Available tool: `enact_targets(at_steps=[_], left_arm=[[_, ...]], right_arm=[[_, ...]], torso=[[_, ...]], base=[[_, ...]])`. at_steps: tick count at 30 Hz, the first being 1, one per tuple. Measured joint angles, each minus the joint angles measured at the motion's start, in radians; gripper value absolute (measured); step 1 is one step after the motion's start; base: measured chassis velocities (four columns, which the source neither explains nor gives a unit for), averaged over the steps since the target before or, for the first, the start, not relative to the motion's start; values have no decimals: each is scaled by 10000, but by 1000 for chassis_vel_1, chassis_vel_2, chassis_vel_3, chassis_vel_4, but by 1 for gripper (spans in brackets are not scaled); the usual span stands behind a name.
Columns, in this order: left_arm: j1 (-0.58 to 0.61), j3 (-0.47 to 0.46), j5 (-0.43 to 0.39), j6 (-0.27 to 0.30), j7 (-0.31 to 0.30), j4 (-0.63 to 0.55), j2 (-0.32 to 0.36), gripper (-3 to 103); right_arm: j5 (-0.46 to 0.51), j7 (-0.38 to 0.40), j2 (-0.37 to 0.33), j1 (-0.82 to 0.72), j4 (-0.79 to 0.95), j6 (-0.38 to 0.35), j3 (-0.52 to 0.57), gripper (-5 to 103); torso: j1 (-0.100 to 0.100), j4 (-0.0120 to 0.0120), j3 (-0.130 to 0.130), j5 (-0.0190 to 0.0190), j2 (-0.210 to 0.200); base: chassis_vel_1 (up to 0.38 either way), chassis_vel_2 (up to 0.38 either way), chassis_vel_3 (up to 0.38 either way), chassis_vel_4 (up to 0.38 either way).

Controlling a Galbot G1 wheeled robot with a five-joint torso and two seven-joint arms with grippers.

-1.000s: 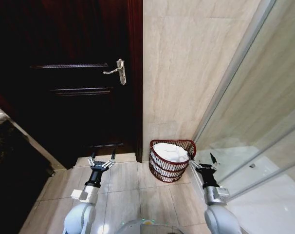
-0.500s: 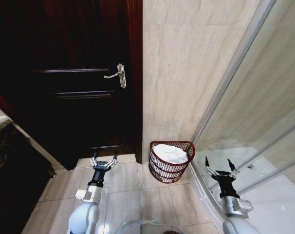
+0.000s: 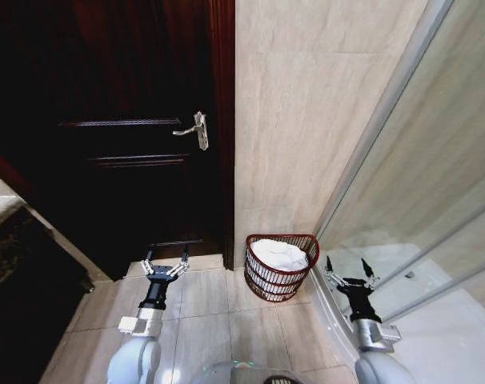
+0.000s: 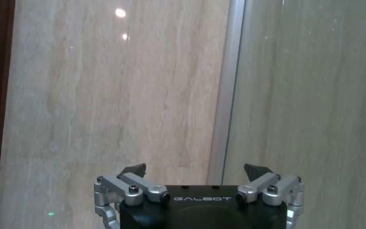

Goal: Discard the used towel into the hamper.

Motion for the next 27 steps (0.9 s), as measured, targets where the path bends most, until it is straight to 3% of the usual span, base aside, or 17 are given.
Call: enact_targets(at_steps=[27], left_arm=[[-133,2,-29,150,-160,98,30,100]], right_arm=[[-62,-36,175,-93,29,-43,-13,100]], torso=[[510,0,693,0,1205]], base=[[13,14,14,13]])
